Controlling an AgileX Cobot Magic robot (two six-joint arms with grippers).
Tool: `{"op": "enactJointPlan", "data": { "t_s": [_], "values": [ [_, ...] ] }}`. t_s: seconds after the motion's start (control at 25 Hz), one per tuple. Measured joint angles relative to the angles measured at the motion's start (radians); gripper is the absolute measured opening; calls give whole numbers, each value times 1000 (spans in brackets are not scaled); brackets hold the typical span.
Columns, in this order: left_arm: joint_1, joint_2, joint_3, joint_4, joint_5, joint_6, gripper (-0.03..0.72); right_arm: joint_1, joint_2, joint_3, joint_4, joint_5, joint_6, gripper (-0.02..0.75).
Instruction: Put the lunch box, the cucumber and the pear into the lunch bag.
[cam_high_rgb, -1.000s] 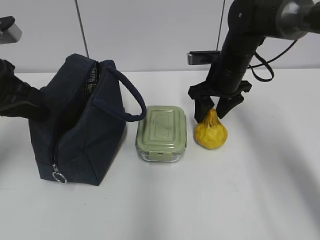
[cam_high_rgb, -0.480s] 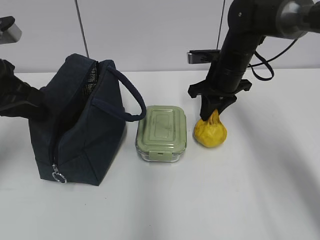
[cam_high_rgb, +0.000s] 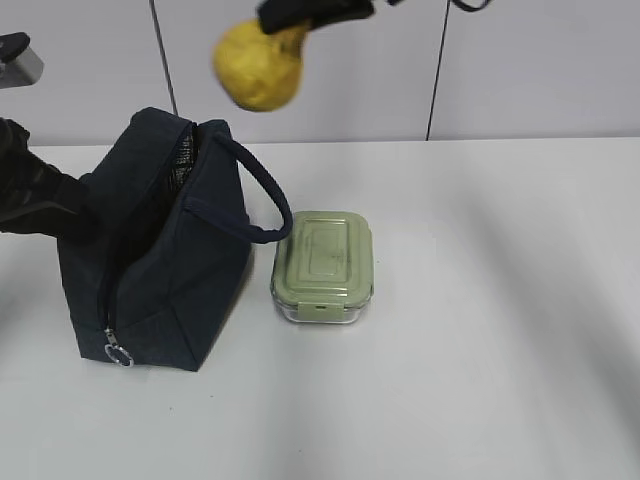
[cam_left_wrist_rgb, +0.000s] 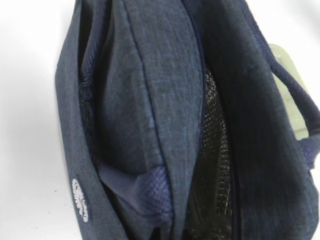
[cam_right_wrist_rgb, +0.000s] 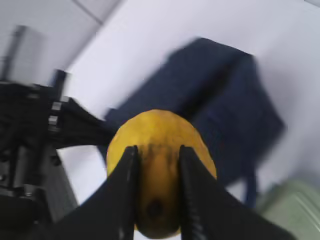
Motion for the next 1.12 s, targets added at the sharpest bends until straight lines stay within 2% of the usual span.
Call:
{"op": "enactJointPlan", "data": {
  "t_s": [0.12,0.32,0.44,0.56,0.68,0.8,0.88,1.0,1.04,1.12],
  "values": [
    [0,0,0,0,0,0,-16,80,10,-3,104,-61,-103,149],
    [0,0,0,0,0,0,-16,192,99,-3,123,-153,-205,148],
    [0,0,0,0,1,0,-16,214,166,-3,49,-160,-208,148],
    [0,0,0,3,3,0,-16,214,214,-3,-141,-158,-114,148],
    [0,0,-1,0,4,0,-16,212,243,-3,-276,-136,-25,148],
    [0,0,-1,-3,4,0,-16,212,248,-3,-279,-134,0,158],
    [0,0,-1,-3,4,0,-16,214,248,-3,-257,-125,-2,223],
    [0,0,-1,-3,5,0,-16,216,248,-3,-239,-110,-2,428],
    [0,0,-1,-3,5,0,-16,216,246,-3,-237,-110,-2,475],
    [0,0,-1,-3,5,0,-16,216,233,-3,-237,-112,-2,517]
  ]
}}
